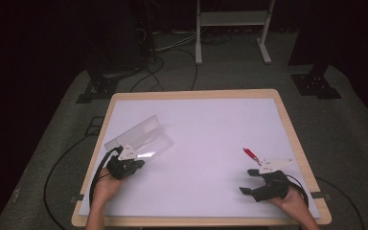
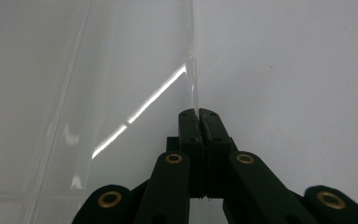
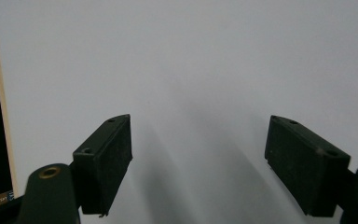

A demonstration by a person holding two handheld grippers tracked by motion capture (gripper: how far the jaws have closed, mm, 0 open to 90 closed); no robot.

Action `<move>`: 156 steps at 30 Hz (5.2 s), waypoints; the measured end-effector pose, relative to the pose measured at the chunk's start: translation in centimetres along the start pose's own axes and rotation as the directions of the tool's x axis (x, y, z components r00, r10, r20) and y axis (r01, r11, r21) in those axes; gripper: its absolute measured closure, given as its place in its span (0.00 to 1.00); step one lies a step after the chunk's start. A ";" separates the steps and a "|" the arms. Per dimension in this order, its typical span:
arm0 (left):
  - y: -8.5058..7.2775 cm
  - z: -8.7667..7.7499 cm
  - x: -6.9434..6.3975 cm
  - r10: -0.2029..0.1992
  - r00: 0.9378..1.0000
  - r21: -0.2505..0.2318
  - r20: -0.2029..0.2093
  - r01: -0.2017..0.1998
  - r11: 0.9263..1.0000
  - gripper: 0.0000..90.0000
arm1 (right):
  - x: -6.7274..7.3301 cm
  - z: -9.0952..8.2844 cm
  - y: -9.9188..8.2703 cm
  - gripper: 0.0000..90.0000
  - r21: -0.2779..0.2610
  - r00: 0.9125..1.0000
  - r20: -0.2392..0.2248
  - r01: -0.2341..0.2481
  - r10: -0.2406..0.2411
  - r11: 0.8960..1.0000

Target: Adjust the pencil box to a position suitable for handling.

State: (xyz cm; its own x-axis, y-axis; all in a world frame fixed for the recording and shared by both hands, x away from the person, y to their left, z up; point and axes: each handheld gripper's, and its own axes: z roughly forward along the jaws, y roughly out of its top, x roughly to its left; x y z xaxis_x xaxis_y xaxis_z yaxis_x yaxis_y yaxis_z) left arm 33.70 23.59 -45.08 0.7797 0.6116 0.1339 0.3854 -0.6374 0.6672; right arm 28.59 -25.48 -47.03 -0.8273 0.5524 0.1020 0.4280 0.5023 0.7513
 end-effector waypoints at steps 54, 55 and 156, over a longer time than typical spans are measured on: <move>5.9 0.7 -5.9 0.201 0.966 -0.140 0.162 -0.179 0.974 0.99 | -0.8 -1.1 -0.3 0.25 -0.025 0.999 0.044 -0.020 0.021 0.999; 5.9 0.8 -6.0 0.206 0.962 -0.141 0.178 -0.182 0.973 0.99 | -0.8 -1.2 -0.3 0.25 -0.027 0.999 0.044 -0.018 0.020 0.999; 7.0 5.1 -10.0 0.263 0.878 -0.127 0.399 -0.231 0.965 0.98 | -1.5 -2.2 -0.5 0.25 -0.046 0.996 0.080 -0.026 0.030 0.999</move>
State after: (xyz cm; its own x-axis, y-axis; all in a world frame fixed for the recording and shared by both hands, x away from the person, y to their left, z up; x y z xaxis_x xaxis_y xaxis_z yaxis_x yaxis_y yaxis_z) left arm 31.10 10.57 -45.47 0.9832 0.1824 0.0007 0.1287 -0.6965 0.7059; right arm 28.79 -28.01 -46.17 -0.7824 0.6186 0.0718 0.4322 0.4563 0.7778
